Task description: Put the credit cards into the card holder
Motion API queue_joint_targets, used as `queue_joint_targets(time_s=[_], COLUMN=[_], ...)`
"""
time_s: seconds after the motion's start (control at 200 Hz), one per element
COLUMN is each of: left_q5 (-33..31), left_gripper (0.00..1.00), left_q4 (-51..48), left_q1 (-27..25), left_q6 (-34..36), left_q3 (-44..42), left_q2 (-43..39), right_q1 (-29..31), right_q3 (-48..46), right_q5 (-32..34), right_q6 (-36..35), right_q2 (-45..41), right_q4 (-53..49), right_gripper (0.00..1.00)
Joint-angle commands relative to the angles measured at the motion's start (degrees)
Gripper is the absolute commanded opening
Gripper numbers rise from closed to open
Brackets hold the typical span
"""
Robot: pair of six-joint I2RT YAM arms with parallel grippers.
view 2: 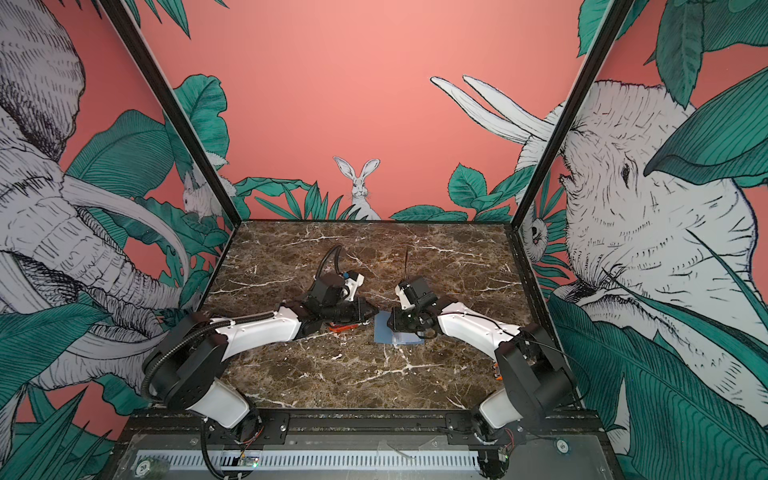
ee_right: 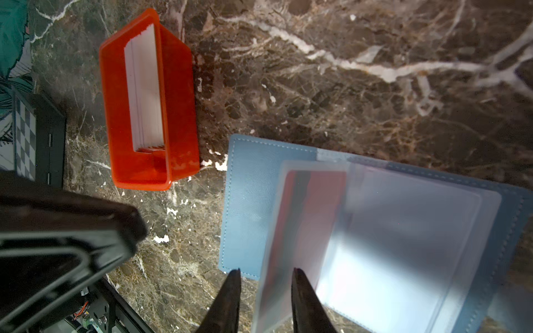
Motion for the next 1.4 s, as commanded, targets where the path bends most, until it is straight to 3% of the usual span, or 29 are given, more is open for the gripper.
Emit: queue_joint_targets(time_s=[0.0, 0.44, 0.6, 0.91, 1.2, 1.395], left_q5=[-0.5, -7.9, -6.4, -5.2, -8.5, -10.6], left_gripper=[0.12, 0.13, 0.15, 0.14, 0.10, 0.08], left_q4=[2.6, -10.3, -13.7, -21.7, -29.6, -33.3], left_q1=[0.6, 1.0, 5.0, 13.3, 13.6, 13.7], left_q6=[1.9, 6.1, 6.5, 9.3, 14.3, 16.8], left_q3=[-1.7, -5.0, -4.7, -3.1, 2.6, 6.5], left_q2=[-4.1, -13.0, -12.4, -11.1, -4.7, -0.8], right_q1=[1.0, 1.8, 3.4, 6.5, 9.0, 9.6], right_q3=[1.9, 1.6, 3.7, 9.7, 15.7, 19.0], right_q5=[0.5, 2.9, 6.6, 8.7, 7.7, 6.5], right_q6=[0.5, -2.5, -4.0, -1.9, -1.2, 0.8], right_q2=[0.7, -3.9, -4.1, 1.9, 10.2, 14.8], right_q4=[-0.3, 2.1, 0.2, 0.9, 2.4, 4.1], right_gripper=[0.31, 0.33, 0.36, 0.38, 0.45, 0.58])
